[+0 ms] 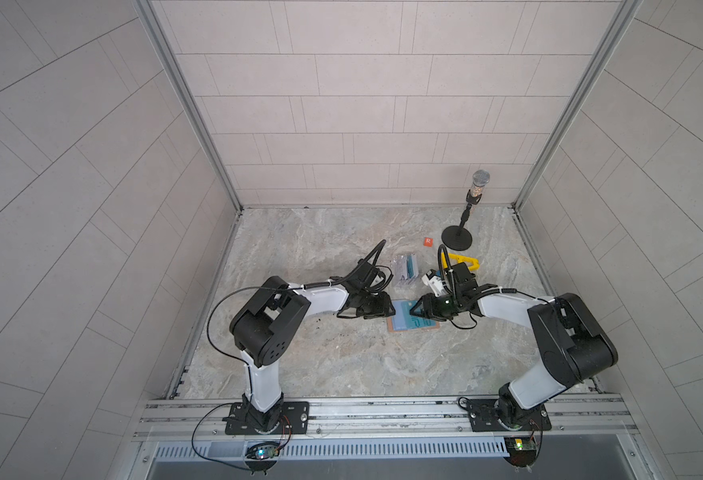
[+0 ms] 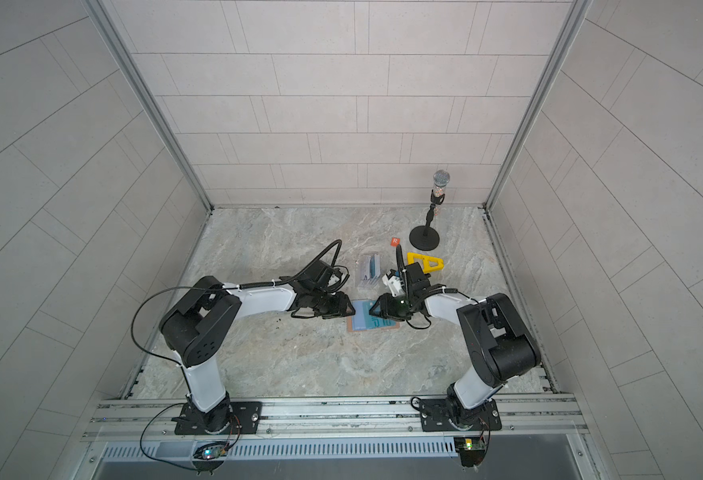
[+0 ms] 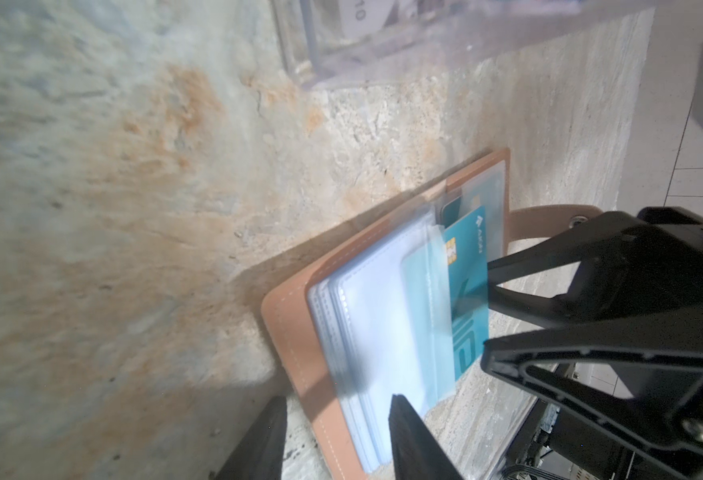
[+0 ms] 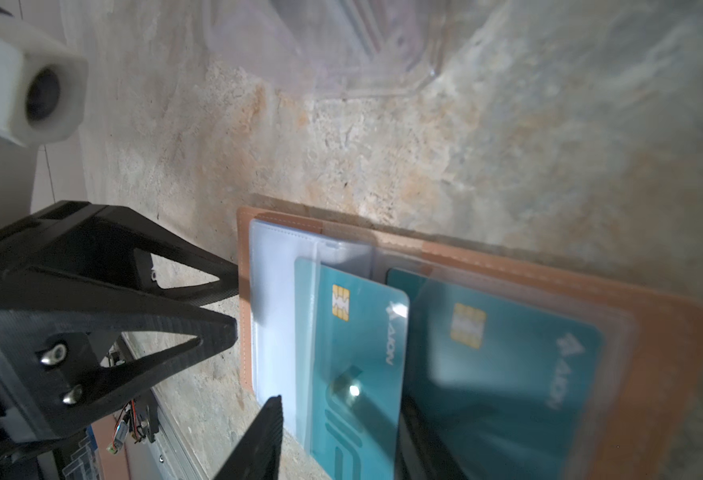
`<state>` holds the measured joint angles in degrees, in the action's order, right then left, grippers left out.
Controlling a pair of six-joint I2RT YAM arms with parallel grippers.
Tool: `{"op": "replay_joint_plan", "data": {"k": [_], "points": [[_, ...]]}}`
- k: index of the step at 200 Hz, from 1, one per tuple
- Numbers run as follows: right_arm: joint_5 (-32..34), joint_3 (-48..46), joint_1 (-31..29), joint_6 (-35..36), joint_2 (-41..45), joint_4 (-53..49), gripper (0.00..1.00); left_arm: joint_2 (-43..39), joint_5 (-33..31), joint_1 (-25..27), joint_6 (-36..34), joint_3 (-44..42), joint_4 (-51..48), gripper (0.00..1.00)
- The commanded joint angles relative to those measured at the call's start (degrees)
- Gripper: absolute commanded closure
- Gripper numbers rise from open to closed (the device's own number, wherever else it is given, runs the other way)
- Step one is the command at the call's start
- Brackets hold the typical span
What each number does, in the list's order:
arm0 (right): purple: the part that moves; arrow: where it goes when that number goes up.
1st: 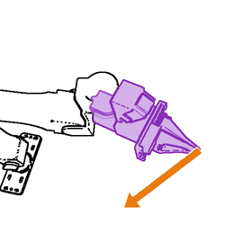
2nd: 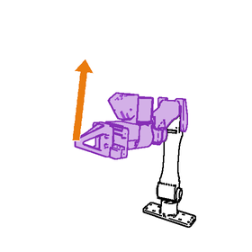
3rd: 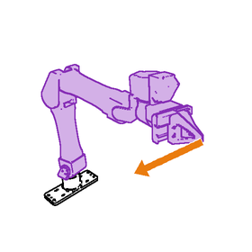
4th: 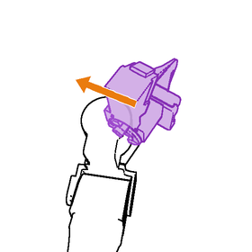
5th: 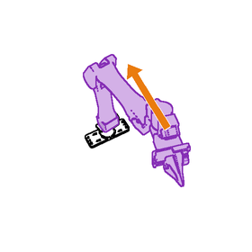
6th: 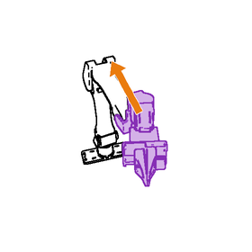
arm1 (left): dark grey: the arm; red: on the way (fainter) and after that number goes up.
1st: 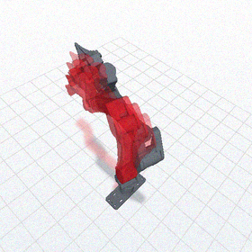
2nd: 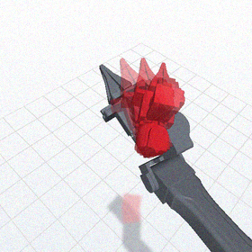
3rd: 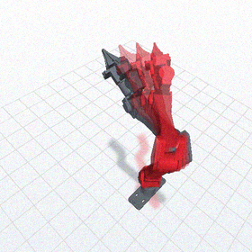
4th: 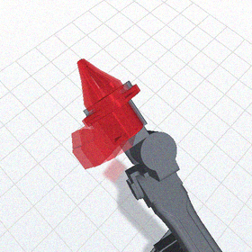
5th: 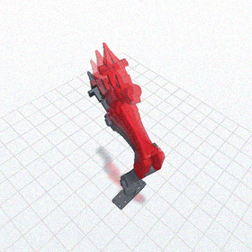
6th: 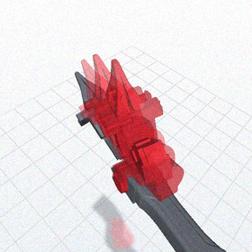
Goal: Put the credit cards into the card holder
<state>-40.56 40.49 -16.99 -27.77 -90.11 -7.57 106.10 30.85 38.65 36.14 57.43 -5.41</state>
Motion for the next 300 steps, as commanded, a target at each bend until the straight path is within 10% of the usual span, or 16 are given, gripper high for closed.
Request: {"op": "replay_joint_plan", "data": {"k": [1, 107, 187, 300], "points": [[7.2, 0.6, -0.2, 1.5, 1.9, -7.2, 0.48, 2.8, -2.7, 0.5, -0.9, -1.2, -5.2, 0.55], [12.5, 4.1, -1.9, 2.4, 5.5, -12.7, 0.48, 3.5, -3.5, 0.9, -1.4, -1.4, -6.0, 0.72], [16.8, 7.9, -3.5, 3.5, 2.1, -16.0, 0.83, 3.5, -3.3, 1.0, -1.4, -1.2, -6.0, 0.76], [24.7, 11.4, -7.7, 4.6, -3.7, -20.2, 0.92, 3.7, -3.3, 1.0, -1.6, -1.2, -6.0, 0.75]]}}
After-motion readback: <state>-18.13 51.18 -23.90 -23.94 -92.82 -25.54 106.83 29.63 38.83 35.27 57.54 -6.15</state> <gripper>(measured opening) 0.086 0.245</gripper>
